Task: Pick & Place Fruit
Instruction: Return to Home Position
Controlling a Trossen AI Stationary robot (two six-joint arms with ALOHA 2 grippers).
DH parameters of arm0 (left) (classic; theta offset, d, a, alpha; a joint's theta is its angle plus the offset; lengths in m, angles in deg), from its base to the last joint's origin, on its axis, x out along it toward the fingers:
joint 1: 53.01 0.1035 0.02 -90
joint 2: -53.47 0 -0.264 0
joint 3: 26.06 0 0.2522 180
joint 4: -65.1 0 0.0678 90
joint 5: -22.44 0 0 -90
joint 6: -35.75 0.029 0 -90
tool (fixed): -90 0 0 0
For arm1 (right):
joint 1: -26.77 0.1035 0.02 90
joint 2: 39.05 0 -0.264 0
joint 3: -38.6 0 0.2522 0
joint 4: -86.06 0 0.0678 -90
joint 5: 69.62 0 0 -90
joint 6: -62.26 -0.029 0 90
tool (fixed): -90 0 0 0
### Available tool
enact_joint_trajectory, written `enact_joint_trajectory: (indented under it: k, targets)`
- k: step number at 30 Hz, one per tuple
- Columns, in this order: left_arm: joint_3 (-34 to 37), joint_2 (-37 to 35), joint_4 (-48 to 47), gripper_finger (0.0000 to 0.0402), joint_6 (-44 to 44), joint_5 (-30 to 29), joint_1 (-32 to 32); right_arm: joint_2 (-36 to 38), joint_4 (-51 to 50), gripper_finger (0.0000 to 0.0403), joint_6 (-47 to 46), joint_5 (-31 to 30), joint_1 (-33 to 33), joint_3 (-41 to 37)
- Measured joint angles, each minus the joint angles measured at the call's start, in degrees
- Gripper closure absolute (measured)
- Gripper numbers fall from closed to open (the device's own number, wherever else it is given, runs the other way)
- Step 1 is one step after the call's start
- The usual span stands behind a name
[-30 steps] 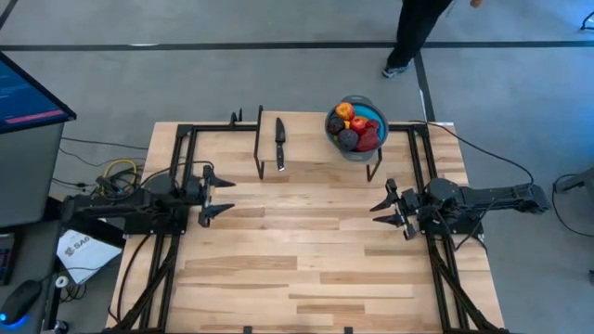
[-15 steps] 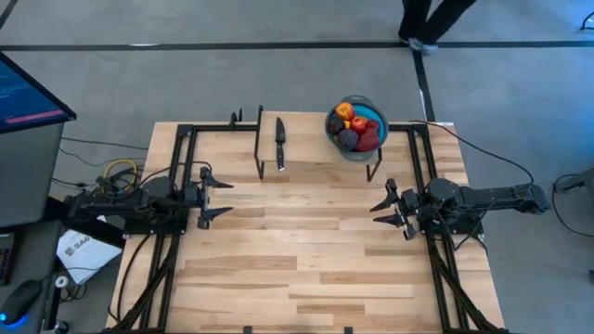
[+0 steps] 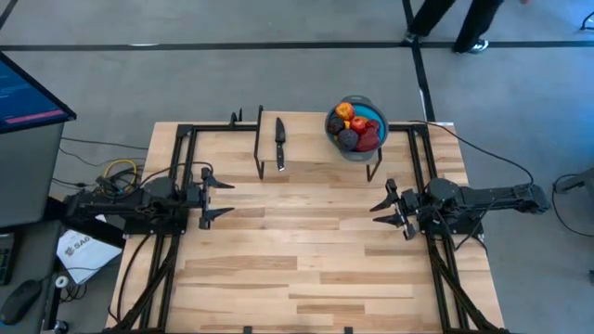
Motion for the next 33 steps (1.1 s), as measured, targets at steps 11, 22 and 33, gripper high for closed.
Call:
enact_joint_trajectory:
  k: [11, 22, 33]
  targets:
    - [0.00, 3.58, 0.44, 0.0105, -0.01, 0.02, 0.00, 0.00, 0.00, 0.0273, 0.00, 0.01, 0.00, 0.00]
    - [0.00, 6.06, 0.66, 0.0105, -0.04, 0.03, 0.00, 2.16, -3.69, 0.0300, 8.70, -7.42, -0.94, 0.00]
    - [0.00, 6.16, 1.36, 0.0105, -0.05, 0.04, 0.00, 8.87, -3.96, 0.0400, 15.22, -11.49, -0.70, -0.09]
